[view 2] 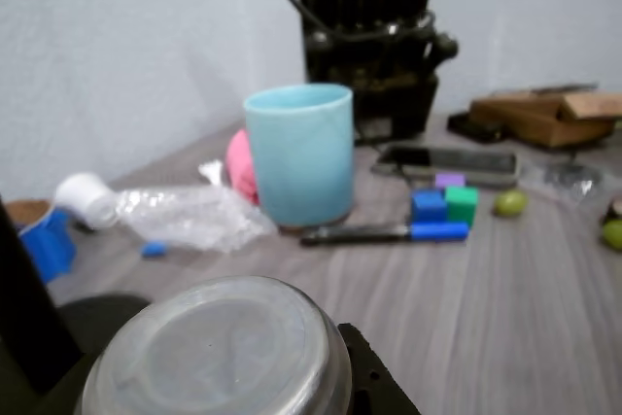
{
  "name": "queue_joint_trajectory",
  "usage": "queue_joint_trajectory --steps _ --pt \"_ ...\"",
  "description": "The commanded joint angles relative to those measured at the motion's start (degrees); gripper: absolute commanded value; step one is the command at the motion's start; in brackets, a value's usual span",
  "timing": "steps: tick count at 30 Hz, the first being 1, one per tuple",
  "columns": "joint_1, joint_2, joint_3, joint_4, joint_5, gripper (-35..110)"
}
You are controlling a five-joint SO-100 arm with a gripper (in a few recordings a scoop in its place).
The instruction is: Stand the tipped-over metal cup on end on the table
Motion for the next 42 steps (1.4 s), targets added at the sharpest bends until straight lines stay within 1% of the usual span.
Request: queue_joint_trajectory --steps 1,14,18,19,21,22,26,30,33,35,37,38,39,40,41,42 --pt "-0.1 -14.0 -4.3 -15.6 -0.7 0" --pt "-2.8 -33.6 -11.3 -31.6 0.1 0" --pt "-3.8 -36.0 -12.3 -33.5 0.3 0" --pt "-4.0 -36.1 -12.3 -33.7 0.4 3" --pt "-4.0 -36.1 -12.7 -34.0 0.4 20" --pt "-4.0 -36.1 -12.7 -34.4 0.4 26" --pt "-3.4 -34.8 -12.4 -35.2 0.8 39" --pt "-2.5 -31.1 -11.7 -34.9 3.4 43" --pt "-2.1 -28.7 -11.7 -34.9 5.1 43" --pt "-1.8 -26.0 -10.6 -34.8 8.3 43" --pt "-1.5 -18.6 -6.9 -31.5 14.4 43" --pt "-1.3 -12.7 -4.3 -27.7 18.3 43" --pt "-1.1 -5.1 -1.5 -21.6 22.3 43" --pt "-1.0 4.0 1.2 -13.2 26.3 42" --pt "-0.8 14.9 3.7 -0.9 30.8 38" --pt "-0.8 28.1 5.2 15.7 36.3 31"
